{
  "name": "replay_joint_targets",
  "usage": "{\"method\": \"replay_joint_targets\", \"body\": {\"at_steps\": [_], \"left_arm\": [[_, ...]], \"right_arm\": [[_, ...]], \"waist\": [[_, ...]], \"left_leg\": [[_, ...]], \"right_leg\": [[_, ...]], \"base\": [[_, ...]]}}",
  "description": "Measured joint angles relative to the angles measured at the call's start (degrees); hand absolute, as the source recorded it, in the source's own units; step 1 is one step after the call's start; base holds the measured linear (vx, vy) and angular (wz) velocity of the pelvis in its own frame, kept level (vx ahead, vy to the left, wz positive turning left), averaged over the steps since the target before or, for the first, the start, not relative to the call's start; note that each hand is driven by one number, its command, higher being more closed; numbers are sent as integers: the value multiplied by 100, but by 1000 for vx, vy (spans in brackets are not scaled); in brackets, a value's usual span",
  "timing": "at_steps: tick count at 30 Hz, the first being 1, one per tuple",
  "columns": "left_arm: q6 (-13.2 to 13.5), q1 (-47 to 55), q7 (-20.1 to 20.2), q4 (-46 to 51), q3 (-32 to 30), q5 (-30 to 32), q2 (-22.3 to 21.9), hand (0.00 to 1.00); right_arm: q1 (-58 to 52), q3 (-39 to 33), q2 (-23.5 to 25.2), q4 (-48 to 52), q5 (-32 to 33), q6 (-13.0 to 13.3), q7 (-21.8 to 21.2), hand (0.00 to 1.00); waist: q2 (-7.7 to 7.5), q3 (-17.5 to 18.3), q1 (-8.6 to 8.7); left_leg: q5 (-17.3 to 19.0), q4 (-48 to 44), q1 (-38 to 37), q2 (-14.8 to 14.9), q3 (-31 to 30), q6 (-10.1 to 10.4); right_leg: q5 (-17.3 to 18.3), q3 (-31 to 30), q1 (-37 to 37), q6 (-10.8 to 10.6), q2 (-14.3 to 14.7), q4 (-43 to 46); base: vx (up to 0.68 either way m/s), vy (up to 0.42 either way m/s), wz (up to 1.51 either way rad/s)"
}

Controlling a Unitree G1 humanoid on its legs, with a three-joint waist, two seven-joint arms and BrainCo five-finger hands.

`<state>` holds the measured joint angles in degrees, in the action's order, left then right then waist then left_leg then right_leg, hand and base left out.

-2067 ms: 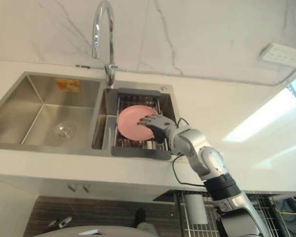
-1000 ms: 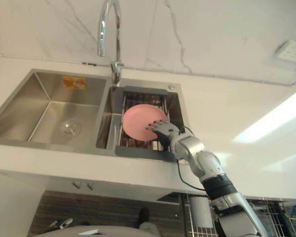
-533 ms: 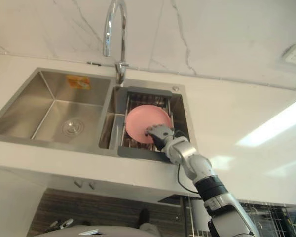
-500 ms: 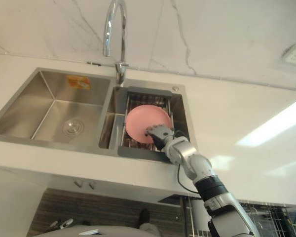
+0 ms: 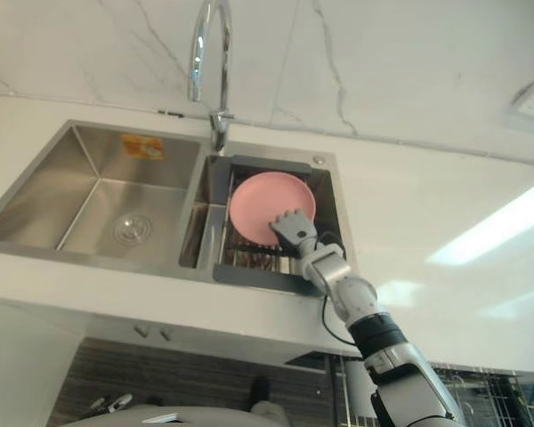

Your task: Walk over to the sink, pick up the cup, carry it to the dishwasher, place the cup inside the dishwasher, then close the dishwasher door

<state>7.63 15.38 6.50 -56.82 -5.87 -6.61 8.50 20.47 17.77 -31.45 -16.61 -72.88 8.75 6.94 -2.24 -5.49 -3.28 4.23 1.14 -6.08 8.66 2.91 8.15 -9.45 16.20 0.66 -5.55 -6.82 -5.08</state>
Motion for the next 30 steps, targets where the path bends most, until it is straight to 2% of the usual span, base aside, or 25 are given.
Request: {"method": "replay_joint_targets", "body": {"at_steps": [7,16,22,27,30], "left_arm": [[62,4,-8,0,-2,-3,0,0],[149,7,-37,0,-4,-5,-1,0],[181,24,-101,0,-4,-6,-2,0],[285,38,-103,1,-2,7,-2,0],[342,38,-102,8,14,107,-2,0]], "right_arm": [[-6,-159,-2,261,261,-40,375,100],[-10,-346,-7,278,747,-35,375,100],[-187,-727,-49,688,1248,-35,353,100],[-188,-1038,-138,728,1519,-42,343,100],[-345,-1369,-299,1106,1549,-17,298,100]], "waist": [[46,-47,26],[62,-57,43],[64,-57,62],[65,-57,145],[67,-56,200]], "left_leg": [[0,-2,-22,4,2,0],[1,0,-53,5,12,0],[1,0,-58,4,21,0],[2,5,-86,5,79,-1],[12,4,-135,2,200,-8]], "right_leg": [[5,6,-30,-1,7,0],[7,9,-61,-3,7,0],[7,1,-63,-3,7,0],[4,-52,-52,0,15,0],[-7,-149,-34,3,22,0]], "base": [[0,0,0],[0,0,0],[0,0,0],[-1,0,-4],[-4,7,-15]]}}
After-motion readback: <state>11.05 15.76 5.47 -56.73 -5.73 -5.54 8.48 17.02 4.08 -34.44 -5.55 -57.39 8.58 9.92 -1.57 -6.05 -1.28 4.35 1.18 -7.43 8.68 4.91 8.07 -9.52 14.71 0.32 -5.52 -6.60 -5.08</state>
